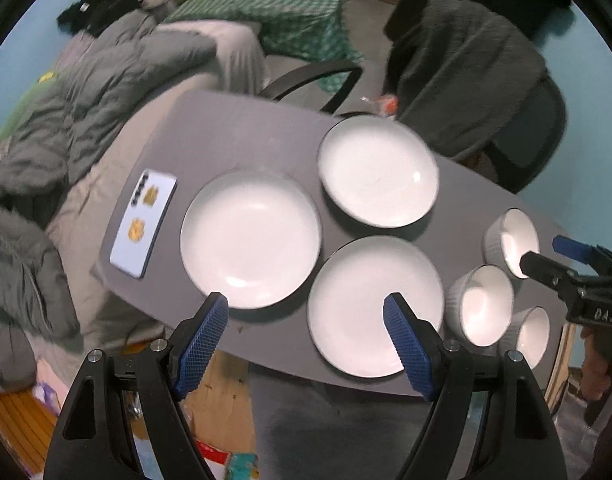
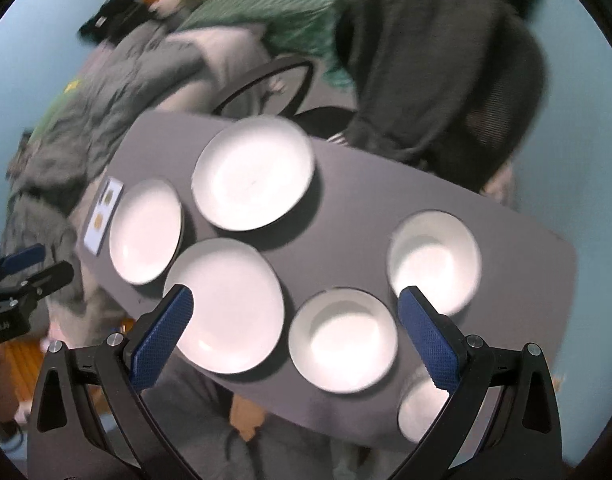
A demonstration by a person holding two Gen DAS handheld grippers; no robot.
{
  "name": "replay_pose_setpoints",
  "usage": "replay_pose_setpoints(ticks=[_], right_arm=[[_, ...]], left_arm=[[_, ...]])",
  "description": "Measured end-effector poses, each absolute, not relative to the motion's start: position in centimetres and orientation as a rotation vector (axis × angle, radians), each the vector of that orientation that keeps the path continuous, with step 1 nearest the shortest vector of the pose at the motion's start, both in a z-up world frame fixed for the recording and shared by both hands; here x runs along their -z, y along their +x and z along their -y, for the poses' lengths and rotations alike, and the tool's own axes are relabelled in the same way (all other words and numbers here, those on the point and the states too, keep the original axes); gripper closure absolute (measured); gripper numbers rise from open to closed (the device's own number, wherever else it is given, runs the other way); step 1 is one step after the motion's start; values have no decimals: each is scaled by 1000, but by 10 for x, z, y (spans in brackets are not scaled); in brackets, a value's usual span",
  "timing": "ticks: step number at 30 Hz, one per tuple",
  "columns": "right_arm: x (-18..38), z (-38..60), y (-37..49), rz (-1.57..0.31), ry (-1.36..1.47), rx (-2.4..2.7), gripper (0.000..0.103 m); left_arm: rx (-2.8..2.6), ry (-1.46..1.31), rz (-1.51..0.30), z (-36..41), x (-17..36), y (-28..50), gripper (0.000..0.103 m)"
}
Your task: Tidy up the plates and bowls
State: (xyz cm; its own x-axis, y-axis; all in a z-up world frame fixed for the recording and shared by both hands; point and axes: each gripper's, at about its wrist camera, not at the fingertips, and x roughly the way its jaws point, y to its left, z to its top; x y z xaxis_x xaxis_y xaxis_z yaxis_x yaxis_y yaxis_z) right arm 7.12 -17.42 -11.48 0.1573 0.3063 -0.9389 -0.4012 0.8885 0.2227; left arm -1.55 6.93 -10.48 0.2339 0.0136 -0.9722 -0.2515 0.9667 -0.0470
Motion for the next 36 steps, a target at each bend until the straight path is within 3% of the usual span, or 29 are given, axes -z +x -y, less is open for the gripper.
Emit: replay_pose_setpoints(ticks=[20,24,27,31,33,36], right_arm=[[241,105,94,-1511,-386,-715,4],[251,100,94,-1563,-373,-756,13],[262,100,96,-1600,-396,-748,28],[265,101,97,-1640,-386,-767,42],[266,101,96,-1651,-391,-779,58],[265,102,96,-1650,-419,-774,62]], left_arm=[[-257,-499,-1418,-78,215,-45,22],[-257,-520,-1430,-71,233,-45,22],[-253,-500,-1442,-69,244,-44,29],[-252,-491,-1466,-66,254,-43,44],[-252,-497,-1477,-66,258,-43,54],[-251,-506,-1489,-67,263,-41,66]])
